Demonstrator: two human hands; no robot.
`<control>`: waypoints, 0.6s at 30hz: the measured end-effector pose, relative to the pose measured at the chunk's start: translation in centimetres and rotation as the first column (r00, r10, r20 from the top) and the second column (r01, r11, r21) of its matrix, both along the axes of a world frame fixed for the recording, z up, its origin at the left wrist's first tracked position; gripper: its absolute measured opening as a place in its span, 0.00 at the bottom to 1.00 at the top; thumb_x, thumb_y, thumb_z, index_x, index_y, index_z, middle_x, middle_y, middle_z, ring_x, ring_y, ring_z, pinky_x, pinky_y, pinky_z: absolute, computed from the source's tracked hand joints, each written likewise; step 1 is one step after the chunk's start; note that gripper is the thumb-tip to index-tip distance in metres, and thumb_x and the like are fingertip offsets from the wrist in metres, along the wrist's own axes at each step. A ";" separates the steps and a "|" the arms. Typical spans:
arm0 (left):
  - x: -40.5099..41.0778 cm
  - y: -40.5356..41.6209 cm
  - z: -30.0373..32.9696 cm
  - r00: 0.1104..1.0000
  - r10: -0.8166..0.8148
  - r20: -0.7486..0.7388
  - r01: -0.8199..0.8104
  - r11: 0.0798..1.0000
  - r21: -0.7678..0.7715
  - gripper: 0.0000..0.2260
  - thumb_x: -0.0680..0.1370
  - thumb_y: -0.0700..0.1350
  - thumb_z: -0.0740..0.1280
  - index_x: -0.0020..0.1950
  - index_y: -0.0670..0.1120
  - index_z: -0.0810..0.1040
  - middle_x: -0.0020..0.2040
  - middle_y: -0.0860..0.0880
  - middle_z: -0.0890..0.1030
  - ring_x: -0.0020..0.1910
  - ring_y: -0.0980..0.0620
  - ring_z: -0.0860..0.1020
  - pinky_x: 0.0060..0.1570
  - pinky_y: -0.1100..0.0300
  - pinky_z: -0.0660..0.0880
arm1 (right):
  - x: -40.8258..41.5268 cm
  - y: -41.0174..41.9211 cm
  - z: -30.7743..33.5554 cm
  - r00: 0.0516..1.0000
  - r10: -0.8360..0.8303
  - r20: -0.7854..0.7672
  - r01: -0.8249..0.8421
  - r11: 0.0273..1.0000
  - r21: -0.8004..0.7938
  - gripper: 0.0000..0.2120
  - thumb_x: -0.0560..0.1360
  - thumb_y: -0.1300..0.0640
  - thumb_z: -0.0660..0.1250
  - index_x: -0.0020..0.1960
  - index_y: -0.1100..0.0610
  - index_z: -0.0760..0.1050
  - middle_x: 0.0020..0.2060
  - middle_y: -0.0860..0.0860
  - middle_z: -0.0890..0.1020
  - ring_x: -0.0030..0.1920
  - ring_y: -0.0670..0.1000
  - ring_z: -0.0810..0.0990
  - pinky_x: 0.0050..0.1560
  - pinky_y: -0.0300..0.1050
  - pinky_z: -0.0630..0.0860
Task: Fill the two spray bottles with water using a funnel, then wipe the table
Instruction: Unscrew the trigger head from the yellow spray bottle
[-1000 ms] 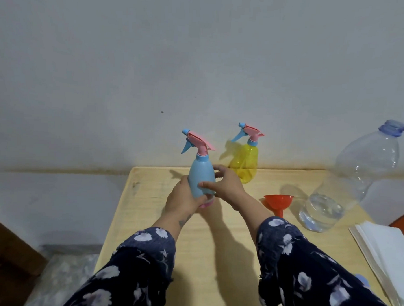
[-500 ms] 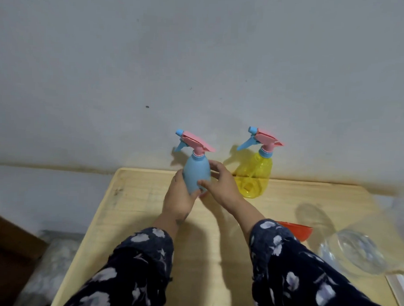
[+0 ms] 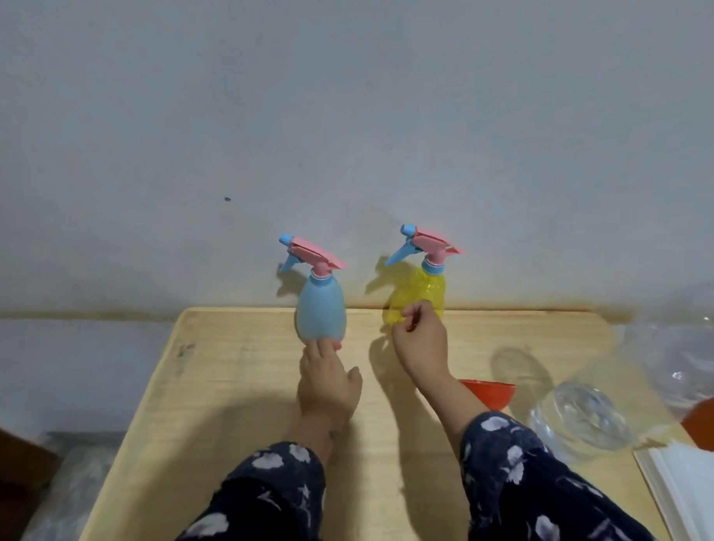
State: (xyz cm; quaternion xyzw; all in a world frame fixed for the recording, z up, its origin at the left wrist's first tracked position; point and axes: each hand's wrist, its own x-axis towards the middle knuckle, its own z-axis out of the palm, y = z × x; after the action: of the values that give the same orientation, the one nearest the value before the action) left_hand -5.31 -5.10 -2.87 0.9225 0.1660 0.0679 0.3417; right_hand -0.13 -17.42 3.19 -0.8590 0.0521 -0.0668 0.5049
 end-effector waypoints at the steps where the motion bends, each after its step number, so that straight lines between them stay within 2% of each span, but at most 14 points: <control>1: 0.5 -0.7 0.0 0.998 -0.070 -0.001 0.070 0.997 -0.027 0.18 0.74 0.47 0.69 0.61 0.47 0.68 0.59 0.48 0.70 0.61 0.47 0.72 0.58 0.50 0.73 | 0.0 -0.8 0.2 0.999 -0.046 0.008 0.046 0.999 0.000 0.08 0.71 0.66 0.62 0.46 0.55 0.69 0.36 0.48 0.73 0.40 0.52 0.72 0.40 0.43 0.65; 3: 1.9 -2.0 0.5 0.985 -0.172 0.021 0.173 0.982 -0.075 0.19 0.75 0.48 0.69 0.63 0.47 0.68 0.60 0.49 0.71 0.63 0.49 0.73 0.60 0.50 0.72 | 0.4 -2.2 0.8 0.993 -0.117 0.035 0.116 0.993 0.016 0.09 0.70 0.65 0.63 0.47 0.56 0.67 0.37 0.47 0.70 0.41 0.52 0.71 0.40 0.44 0.65; 7: 4.6 -4.2 2.4 0.972 -0.224 0.069 0.230 0.969 -0.087 0.28 0.74 0.52 0.70 0.71 0.49 0.65 0.68 0.51 0.70 0.66 0.49 0.71 0.62 0.49 0.72 | 1.9 -3.9 1.9 0.982 -0.174 0.076 0.171 0.984 0.043 0.14 0.69 0.61 0.67 0.51 0.54 0.65 0.49 0.50 0.70 0.49 0.53 0.72 0.49 0.47 0.70; 10: 6.6 -5.2 3.4 0.971 -0.226 0.073 0.232 0.968 -0.096 0.32 0.74 0.55 0.71 0.73 0.49 0.62 0.71 0.50 0.67 0.68 0.47 0.70 0.62 0.48 0.72 | 3.2 -4.3 2.5 0.993 -0.072 0.088 0.066 0.995 0.074 0.18 0.71 0.56 0.70 0.58 0.52 0.68 0.55 0.48 0.69 0.57 0.51 0.72 0.59 0.47 0.71; 12: 7.5 -5.4 3.8 0.971 -0.231 0.066 0.236 0.966 -0.105 0.33 0.73 0.56 0.71 0.73 0.49 0.61 0.71 0.50 0.68 0.68 0.48 0.71 0.61 0.47 0.73 | 3.8 -4.2 2.9 0.995 0.009 0.099 -0.021 0.993 0.116 0.22 0.72 0.53 0.72 0.62 0.54 0.69 0.59 0.47 0.72 0.59 0.48 0.72 0.60 0.44 0.71; 14: 8.0 -5.7 3.8 0.970 -0.233 0.064 0.239 0.964 -0.118 0.33 0.73 0.56 0.71 0.73 0.50 0.62 0.70 0.51 0.69 0.67 0.48 0.72 0.60 0.47 0.74 | 4.3 -4.1 3.1 0.994 0.047 0.102 -0.062 0.987 0.150 0.21 0.72 0.52 0.73 0.62 0.54 0.71 0.59 0.47 0.76 0.58 0.47 0.74 0.59 0.42 0.71; 18: 7.2 -5.6 3.9 0.971 -0.228 0.067 0.235 0.964 -0.125 0.33 0.74 0.54 0.71 0.75 0.49 0.60 0.71 0.50 0.68 0.68 0.48 0.70 0.63 0.48 0.72 | 4.5 -3.9 3.6 0.993 0.038 0.111 -0.058 0.981 0.184 0.15 0.71 0.52 0.74 0.54 0.55 0.76 0.49 0.46 0.81 0.52 0.48 0.79 0.54 0.43 0.75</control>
State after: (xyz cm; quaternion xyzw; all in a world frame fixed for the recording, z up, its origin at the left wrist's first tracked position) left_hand 1.88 -10.71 1.02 0.9089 0.0521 0.0406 0.4117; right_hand 4.38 -21.30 6.78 -0.8039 0.0104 -0.0954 0.5869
